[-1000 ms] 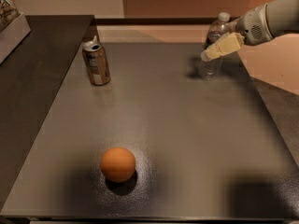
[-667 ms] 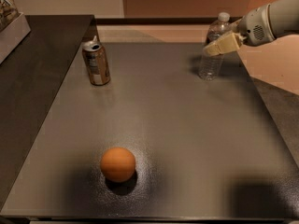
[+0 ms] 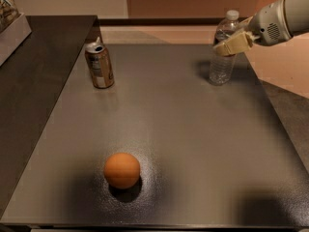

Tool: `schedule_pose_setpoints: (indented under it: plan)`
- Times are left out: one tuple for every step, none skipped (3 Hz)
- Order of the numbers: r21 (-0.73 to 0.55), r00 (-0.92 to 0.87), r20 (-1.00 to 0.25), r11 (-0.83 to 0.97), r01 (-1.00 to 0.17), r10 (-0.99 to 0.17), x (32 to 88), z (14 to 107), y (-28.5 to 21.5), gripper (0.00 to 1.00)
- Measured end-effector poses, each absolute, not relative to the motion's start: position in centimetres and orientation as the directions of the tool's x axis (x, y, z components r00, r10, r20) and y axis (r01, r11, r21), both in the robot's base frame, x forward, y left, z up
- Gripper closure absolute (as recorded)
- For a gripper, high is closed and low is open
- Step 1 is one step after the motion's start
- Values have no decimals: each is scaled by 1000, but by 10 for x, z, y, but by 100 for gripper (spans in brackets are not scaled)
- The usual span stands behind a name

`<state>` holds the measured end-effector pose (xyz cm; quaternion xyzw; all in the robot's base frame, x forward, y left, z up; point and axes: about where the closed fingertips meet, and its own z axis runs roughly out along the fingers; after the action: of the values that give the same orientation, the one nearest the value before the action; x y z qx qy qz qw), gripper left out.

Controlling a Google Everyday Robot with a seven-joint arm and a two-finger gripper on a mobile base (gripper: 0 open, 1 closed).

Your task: Knock water bottle over

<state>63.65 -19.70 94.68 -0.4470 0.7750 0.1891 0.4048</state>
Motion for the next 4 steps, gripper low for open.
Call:
schedule_pose_setpoints:
  plan:
    - [-86, -282, -732, 495, -865, -620, 622, 958, -193, 100]
    - [-67, -295, -619, 423, -903, -728, 596, 956, -185, 100]
    - [-46, -275, -504, 343, -938, -819, 569, 951, -176, 100]
    - [-47, -236, -405, 278, -960, -883, 548, 946, -165, 100]
